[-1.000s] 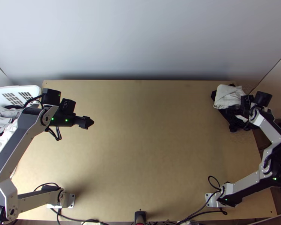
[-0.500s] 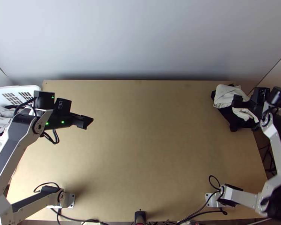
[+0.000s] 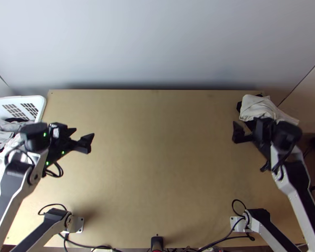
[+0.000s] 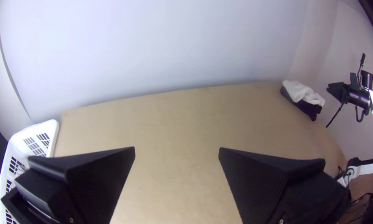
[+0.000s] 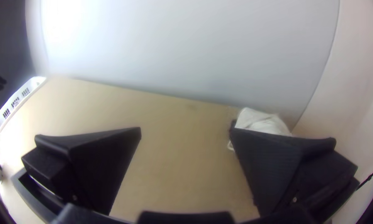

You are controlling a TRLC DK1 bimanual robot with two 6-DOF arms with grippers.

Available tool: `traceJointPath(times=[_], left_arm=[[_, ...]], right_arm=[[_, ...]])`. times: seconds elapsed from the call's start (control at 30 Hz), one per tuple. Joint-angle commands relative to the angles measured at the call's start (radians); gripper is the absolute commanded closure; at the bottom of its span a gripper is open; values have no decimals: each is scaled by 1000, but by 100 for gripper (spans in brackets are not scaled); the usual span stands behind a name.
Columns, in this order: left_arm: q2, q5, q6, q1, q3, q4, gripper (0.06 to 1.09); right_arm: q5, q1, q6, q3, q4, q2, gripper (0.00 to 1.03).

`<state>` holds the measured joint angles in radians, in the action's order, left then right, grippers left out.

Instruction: Fold the t-shirt

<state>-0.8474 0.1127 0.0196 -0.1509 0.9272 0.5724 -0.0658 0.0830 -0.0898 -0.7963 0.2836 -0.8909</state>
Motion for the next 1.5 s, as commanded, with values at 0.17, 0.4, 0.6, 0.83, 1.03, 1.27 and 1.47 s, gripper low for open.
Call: traceJointPath(times=[0.17, 0.4, 0.6, 0.83, 1.03, 1.27, 1.47], left_arm=[[536, -271, 128, -6, -496, -287, 10], [857, -277, 105, 39, -688, -263, 10], [849, -278, -27, 82, -702, -192, 10], [851, -277, -139, 37, -696, -172, 10], [851, -278, -141, 97, -696, -172, 10], [851, -278, -141, 123, -696, -172, 10], [851, -278, -141, 123, -696, -172, 10]], right_arm=[[196, 192, 145, 328, -110, 287, 3], [231, 147, 179, 540, -113, 609, 3], [231, 144, 156, 629, -89, 894, 4], [233, 143, 225, 678, -110, 896, 4], [233, 143, 266, 704, -47, 880, 4], [233, 143, 269, 703, -49, 891, 4], [233, 143, 269, 703, -49, 892, 4]])
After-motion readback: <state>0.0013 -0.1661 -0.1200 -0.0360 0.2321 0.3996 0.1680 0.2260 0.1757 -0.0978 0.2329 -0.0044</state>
